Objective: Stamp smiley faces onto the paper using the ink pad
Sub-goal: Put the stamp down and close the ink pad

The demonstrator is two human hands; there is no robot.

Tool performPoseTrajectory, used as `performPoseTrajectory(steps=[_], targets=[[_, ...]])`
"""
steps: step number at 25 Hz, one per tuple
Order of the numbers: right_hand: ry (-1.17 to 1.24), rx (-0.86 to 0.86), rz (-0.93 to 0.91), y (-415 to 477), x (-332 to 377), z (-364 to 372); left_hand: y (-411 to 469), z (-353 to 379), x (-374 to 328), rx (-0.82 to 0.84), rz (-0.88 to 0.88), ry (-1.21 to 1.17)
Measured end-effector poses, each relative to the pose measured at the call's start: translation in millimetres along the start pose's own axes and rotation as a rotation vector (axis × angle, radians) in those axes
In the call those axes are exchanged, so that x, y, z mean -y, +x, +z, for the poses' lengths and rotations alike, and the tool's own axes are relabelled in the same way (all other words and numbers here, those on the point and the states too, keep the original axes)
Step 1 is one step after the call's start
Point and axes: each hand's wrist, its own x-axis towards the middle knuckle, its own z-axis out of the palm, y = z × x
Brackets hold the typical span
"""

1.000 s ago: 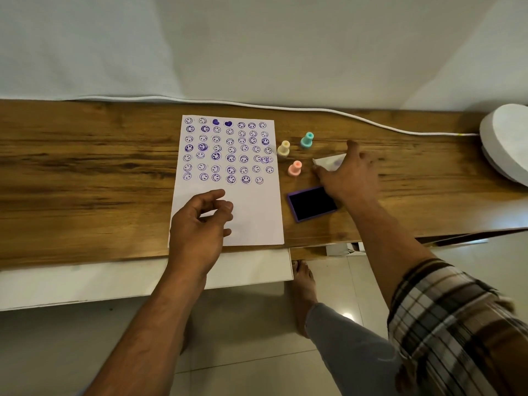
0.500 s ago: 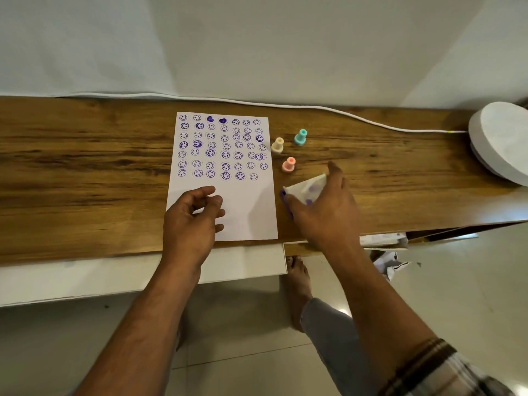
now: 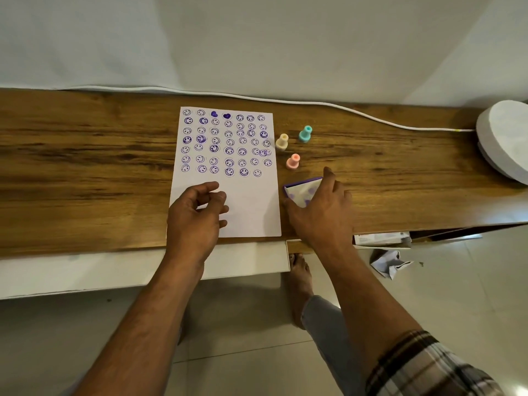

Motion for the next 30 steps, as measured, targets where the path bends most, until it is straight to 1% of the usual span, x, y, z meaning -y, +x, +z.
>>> performPoseTrajectory(steps=[2, 4, 7, 9, 10, 12, 14, 18, 21, 30], targets=[[0.009, 0.007, -0.003, 1.2, -1.0, 0.0, -0.8, 1.8, 0.7, 0.014, -0.007, 0.011], [0.064, 0.046, 0.036, 3.2, -0.5, -5.3, -2.1, 3.3, 1.3, 0.036, -0.018, 0.027], [0.241, 0.114, 0.072, 0.4, 5.0, -23.0, -5.5, 6.0, -0.2, 0.087, -0.082, 0.037], [0.393, 0.137, -0.031, -12.9, 11.5, -39.6, -11.3, 9.4, -4.4, 0.204, -0.211, -0.013], [0.458, 0.161, -0.103, -23.3, 16.5, -48.0, -15.3, 10.2, -7.3, 0.292, -0.303, -0.078], [0.579, 0.246, -0.186, -45.3, 26.9, -60.8, -23.3, 10.1, -13.6, 0.456, -0.472, -0.239], [0.646, 0.307, -0.247, -60.5, 33.1, -63.9, -27.0, 7.4, -16.8, 0.536, -0.538, -0.314], [0.647, 0.362, -0.333, -61.5, 31.9, -61.5, -28.4, 5.3, -19.1, 0.539, -0.573, -0.396], [0.639, 0.385, -0.334, -57.7, 29.0, -57.7, -28.2, 7.0, -17.4, 0.548, -0.561, -0.400], [0.645, 0.370, -0.334, -56.4, 26.9, -48.4, -30.0, 11.0, -18.8, 0.556, -0.536, -0.354]])
